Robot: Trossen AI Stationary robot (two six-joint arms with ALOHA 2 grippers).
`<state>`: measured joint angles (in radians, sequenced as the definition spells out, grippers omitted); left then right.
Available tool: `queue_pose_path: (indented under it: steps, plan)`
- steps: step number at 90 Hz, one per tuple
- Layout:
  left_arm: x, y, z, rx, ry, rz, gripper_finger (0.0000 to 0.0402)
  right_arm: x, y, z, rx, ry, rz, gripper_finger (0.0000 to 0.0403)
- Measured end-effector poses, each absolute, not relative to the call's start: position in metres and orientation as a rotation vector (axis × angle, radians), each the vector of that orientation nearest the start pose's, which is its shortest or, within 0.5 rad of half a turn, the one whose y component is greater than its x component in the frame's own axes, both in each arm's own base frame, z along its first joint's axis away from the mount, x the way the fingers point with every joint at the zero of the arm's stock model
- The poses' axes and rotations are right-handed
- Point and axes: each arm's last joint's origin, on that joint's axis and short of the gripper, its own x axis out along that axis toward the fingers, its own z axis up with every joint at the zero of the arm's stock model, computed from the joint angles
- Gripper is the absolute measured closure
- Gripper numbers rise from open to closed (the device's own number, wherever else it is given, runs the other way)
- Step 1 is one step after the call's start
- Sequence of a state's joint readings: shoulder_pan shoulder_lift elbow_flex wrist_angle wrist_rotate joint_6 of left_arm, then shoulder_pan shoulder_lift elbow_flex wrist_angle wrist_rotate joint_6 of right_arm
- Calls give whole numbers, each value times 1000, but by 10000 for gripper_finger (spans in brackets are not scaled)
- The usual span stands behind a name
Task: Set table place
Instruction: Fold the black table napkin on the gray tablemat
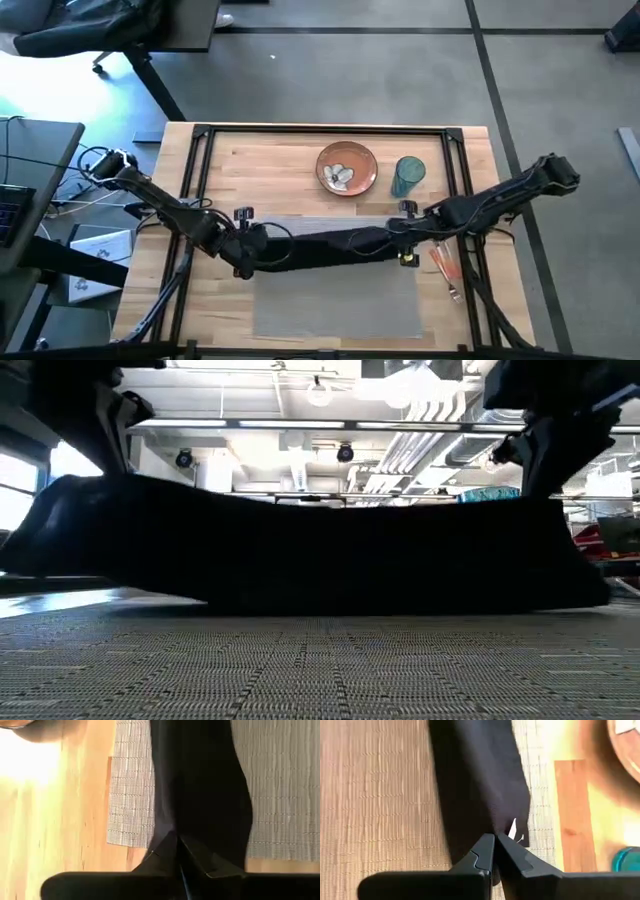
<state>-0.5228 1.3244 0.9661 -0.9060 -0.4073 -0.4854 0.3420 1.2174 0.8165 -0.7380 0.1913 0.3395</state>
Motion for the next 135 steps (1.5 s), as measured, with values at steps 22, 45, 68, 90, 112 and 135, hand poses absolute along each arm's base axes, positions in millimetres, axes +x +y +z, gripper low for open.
queue_pose_path:
  steps: [22, 45, 68, 90, 112, 135]
  plan:
    - [204, -107, 245, 113, 1090, 167, 401, 200, 72, 230, 52, 1085, -47, 403]
    - [199, -122, 249, 51, 1076, 114, 401, 192, 94, 232, 106, 1085, -3, 403]
    - [196, -153, 274, -120, 1014, -67, 401, 187, 131, 271, 303, 1017, 148, 403]
    - [196, -172, 269, -140, 1023, -168, 401, 179, 148, 257, 376, 1009, 208, 403]
    - [198, -142, 222, 7, 1041, 53, 401, 175, 121, 200, 360, 1103, 26, 403]
    - [190, -112, 179, 91, 1082, 229, 401, 167, 87, 156, 333, 1166, -120, 403]
